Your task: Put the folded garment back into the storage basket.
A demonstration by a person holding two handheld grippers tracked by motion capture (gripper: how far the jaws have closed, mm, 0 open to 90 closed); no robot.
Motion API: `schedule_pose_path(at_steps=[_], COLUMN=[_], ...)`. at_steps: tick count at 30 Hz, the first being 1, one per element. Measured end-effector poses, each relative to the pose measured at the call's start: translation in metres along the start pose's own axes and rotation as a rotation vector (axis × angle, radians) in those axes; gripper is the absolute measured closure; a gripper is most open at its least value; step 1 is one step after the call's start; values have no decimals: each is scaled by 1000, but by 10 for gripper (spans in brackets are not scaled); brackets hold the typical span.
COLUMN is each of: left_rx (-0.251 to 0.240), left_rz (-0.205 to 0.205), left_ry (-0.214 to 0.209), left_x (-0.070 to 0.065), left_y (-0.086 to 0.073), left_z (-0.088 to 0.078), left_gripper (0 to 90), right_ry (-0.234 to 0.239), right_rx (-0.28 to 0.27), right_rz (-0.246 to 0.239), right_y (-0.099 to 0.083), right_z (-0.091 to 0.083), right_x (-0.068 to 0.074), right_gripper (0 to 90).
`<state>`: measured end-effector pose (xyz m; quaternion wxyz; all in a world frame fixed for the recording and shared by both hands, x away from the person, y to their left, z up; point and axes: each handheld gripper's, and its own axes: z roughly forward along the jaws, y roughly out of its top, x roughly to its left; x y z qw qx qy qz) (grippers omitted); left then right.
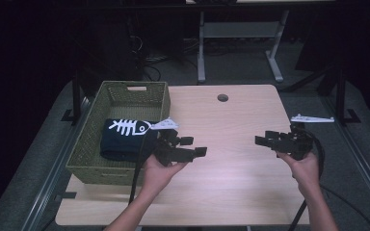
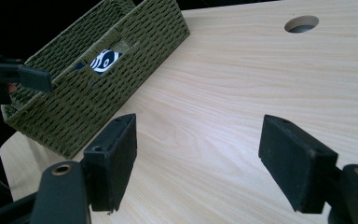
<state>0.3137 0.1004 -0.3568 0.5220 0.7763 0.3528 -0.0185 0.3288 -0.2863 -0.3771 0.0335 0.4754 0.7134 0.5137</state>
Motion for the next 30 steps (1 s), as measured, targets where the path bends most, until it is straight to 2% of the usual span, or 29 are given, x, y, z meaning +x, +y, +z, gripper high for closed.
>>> schedule_pose_path(at_steps=[7,12,19,22,26,30], left_rx=[6,-5,9,17,29,36], left_rz=[26,30,39,59,76,58], left_ry=[7,3,-5,-3,-19,-46], left_x=[-7,-12,-19,-23,-28,-30], left_y=[-6,-10,-16,-22,-31,-39], left_z=[5,8,17,22,28,32], left_gripper=[254,251,238,235,229,227], right_ry=[-17,-25,-32,-34,-44,-31], right_rx=[-4,-6,-14,-18,-16,-21], right_rz=[13,27,43,35,31,53], right_y=[-11,-21,-32,-36,-46,-59], right_z=[-10,-15,-20,-22,-27,-34], right_x=[-7,-12,-18,-20,-21,-23], right_gripper=[274,274,271,270,269,268])
